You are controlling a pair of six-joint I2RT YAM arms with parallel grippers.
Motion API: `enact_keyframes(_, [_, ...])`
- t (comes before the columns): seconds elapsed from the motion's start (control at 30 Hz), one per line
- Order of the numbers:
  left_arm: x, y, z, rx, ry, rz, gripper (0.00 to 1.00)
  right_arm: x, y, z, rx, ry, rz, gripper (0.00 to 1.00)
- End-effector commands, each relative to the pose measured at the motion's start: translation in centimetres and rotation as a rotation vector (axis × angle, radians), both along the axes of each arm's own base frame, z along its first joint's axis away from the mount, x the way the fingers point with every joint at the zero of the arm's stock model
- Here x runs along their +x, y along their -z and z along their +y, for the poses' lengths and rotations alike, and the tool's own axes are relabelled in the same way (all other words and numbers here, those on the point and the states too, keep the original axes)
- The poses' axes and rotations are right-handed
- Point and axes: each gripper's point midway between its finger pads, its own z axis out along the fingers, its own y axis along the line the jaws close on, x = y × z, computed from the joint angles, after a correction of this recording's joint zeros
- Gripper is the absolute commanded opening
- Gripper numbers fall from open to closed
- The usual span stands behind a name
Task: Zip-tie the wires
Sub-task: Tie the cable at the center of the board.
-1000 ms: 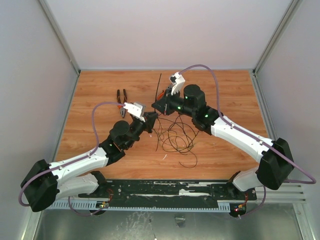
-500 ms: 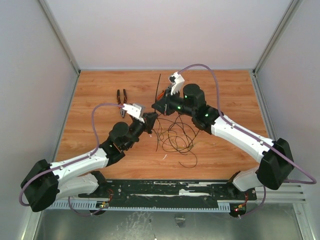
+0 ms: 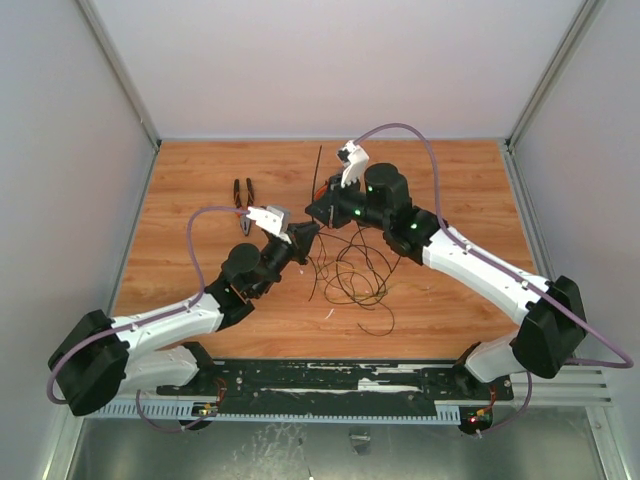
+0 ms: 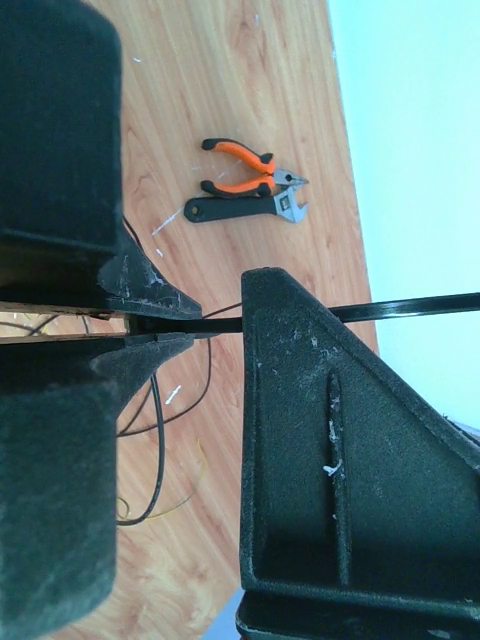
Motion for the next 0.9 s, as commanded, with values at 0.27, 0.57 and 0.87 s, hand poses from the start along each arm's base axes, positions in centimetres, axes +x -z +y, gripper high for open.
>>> enact_keyframes(0.27, [-0.6, 6.4, -0.1, 0.131, 0.027, 0.136, 0.13, 1.8, -9.6, -0.4, 0.163, 0.037, -0.204, 0.0])
enact_keyframes(0.57, [-1.3, 8.0, -0.5, 0.148, 0.048, 0.162, 0.13, 2.0, -10.3, -0.5, 0.172, 0.03, -0.216, 0.0])
enact_keyframes(0.87, [-1.4, 9.3, -0.9, 0.161, 0.055, 0.177, 0.13, 1.6, -11.6, -0.6, 0.195, 0.02, -0.229, 0.0])
